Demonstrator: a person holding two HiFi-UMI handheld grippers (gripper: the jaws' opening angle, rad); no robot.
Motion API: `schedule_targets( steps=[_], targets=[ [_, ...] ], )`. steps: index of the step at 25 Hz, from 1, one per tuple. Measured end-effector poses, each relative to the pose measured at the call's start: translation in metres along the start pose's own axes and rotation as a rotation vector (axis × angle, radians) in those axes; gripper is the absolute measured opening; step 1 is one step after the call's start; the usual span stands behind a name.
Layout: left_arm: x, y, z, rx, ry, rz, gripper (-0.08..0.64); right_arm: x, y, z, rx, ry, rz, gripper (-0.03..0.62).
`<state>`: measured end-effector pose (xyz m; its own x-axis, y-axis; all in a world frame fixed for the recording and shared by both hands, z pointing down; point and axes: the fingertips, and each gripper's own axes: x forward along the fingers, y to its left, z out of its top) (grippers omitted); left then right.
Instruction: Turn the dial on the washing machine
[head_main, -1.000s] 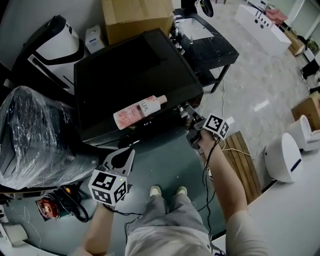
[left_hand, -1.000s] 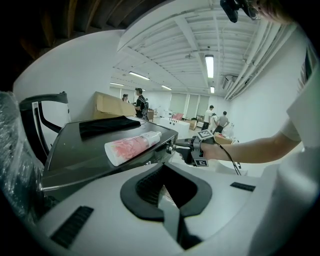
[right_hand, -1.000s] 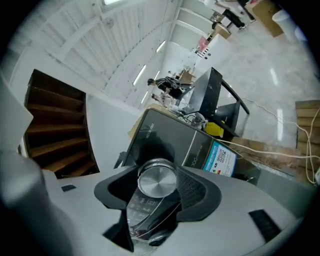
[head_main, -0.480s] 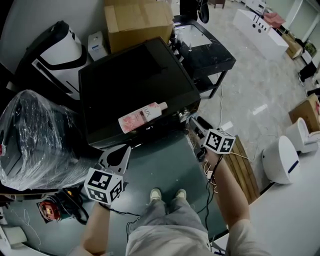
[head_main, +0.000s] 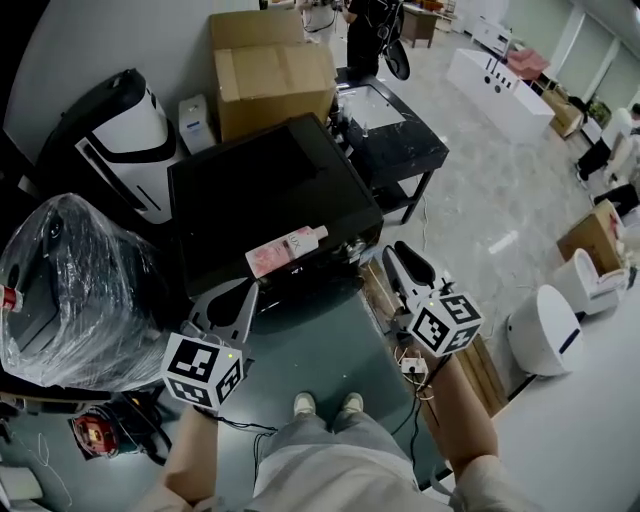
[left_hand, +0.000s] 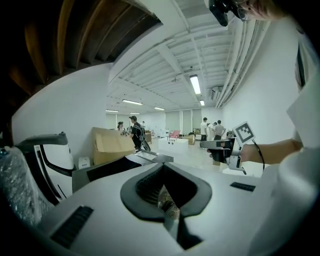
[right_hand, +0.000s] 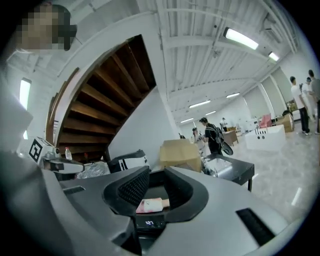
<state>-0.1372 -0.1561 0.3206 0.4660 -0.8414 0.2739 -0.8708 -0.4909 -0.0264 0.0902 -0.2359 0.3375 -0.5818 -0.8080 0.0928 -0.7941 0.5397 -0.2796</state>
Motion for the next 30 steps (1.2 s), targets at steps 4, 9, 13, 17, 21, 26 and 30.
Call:
schedule_targets(
  steps=[4, 9, 13, 17, 21, 26, 30],
  targets=[
    [-0.018, -0.005, 0.037, 0.051, -0.063, 0.018, 0.018, -0.030, 0.041, 0.051, -0.132, -0.038, 0.009, 0.111],
    [-0.045, -0.012, 0.078, 0.088, -0.129, 0.033, 0.018, -0.064, 0.089, 0.100, -0.310, -0.074, 0.022, 0.074],
    [-0.066, -0.020, 0.101, 0.108, -0.170, 0.041, 0.018, -0.089, 0.119, 0.126, -0.350, -0.112, 0.057, 0.069],
    [-0.084, -0.028, 0.122, 0.137, -0.240, 0.065, 0.018, -0.104, 0.137, 0.146, -0.437, -0.135, 0.074, 0.060],
    [-0.096, -0.040, 0.135, 0.149, -0.272, 0.065, 0.018, -0.122, 0.151, 0.163, -0.464, -0.164, 0.102, 0.050],
    [-0.105, -0.058, 0.138, 0.258, -0.244, 0.098, 0.018, -0.141, 0.159, 0.163, -0.478, -0.145, 0.124, 0.037],
    [-0.106, -0.067, 0.144, 0.219, -0.262, 0.090, 0.018, -0.147, 0.156, 0.160, -0.446, -0.145, 0.116, 0.029]
  ],
)
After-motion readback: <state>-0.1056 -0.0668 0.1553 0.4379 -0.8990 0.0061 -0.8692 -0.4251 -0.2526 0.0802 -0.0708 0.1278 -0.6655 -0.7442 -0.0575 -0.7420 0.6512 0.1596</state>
